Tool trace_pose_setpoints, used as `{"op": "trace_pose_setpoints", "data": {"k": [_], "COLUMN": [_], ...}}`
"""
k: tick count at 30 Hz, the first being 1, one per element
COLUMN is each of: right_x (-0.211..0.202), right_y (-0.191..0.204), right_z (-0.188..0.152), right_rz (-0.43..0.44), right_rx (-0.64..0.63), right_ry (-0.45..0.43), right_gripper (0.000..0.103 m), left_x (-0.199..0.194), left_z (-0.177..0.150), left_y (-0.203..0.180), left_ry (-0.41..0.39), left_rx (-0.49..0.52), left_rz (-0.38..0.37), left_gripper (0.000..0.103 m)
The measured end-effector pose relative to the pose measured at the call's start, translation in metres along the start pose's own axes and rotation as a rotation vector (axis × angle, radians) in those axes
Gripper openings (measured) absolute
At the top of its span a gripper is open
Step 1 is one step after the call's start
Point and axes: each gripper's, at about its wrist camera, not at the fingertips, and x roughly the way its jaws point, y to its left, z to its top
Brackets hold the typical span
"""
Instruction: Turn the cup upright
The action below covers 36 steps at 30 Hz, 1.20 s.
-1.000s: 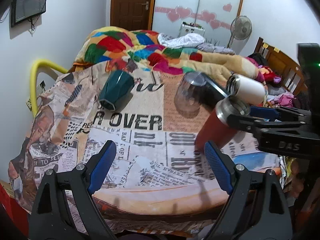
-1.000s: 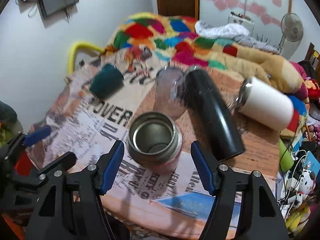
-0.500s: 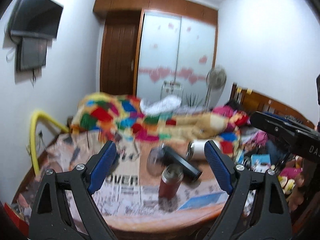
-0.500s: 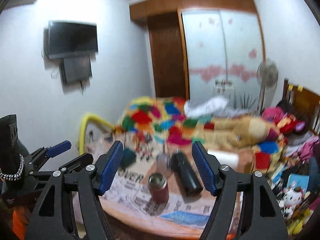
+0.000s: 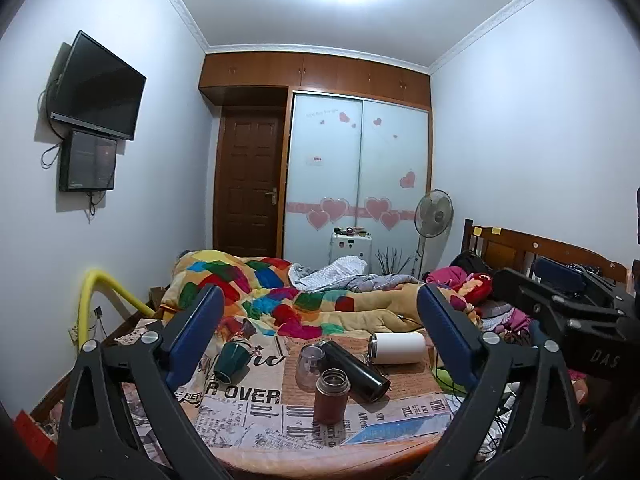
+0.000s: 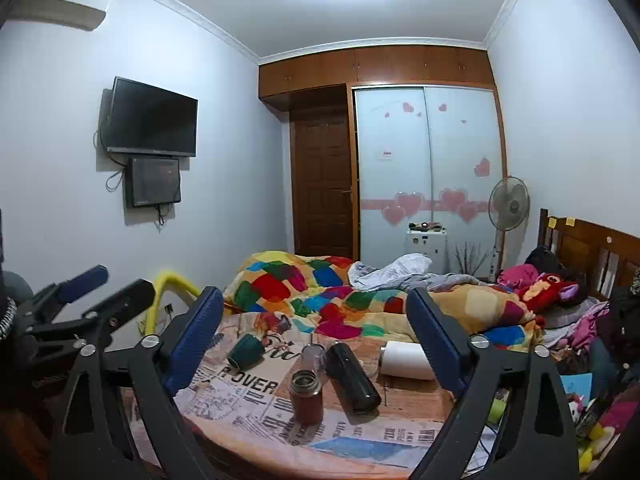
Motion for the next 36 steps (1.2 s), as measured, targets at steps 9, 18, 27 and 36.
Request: {"op": "trace_pose_setpoints", "data": {"k": [9, 18, 27, 36], "right_x": [-0.006, -0.011, -0.01, -0.009], "right_y": [-0.003, -0.005, -0.003, -0.001], "right_z": [-0.006, -0.009, -0.012, -0.011], "right_rz": [-0.011, -0.01, -0.003, 0.0], "right_rx": [0.006, 0.005, 0.003, -0.001], "right_ry": [0.023, 0.037, 0.057, 0.059], "right_gripper": [0.103, 0.103, 0.103, 0.103], "left_x": [-0.006, -0.004, -0.003, -0.003], "left_z": [-0.006, -0.008, -0.009, -0.009], "left_y": [0.0, 0.001, -0.001, 0.001], "left_ry": [0.004, 0.017, 0.024, 0.023], "left_rx": [0.009, 0.007, 0.009, 0.009], "left_rz": [0.039, 0.047, 0.043, 0.044], "left_gripper": [0.101, 0.101, 0.101, 0.102]}}
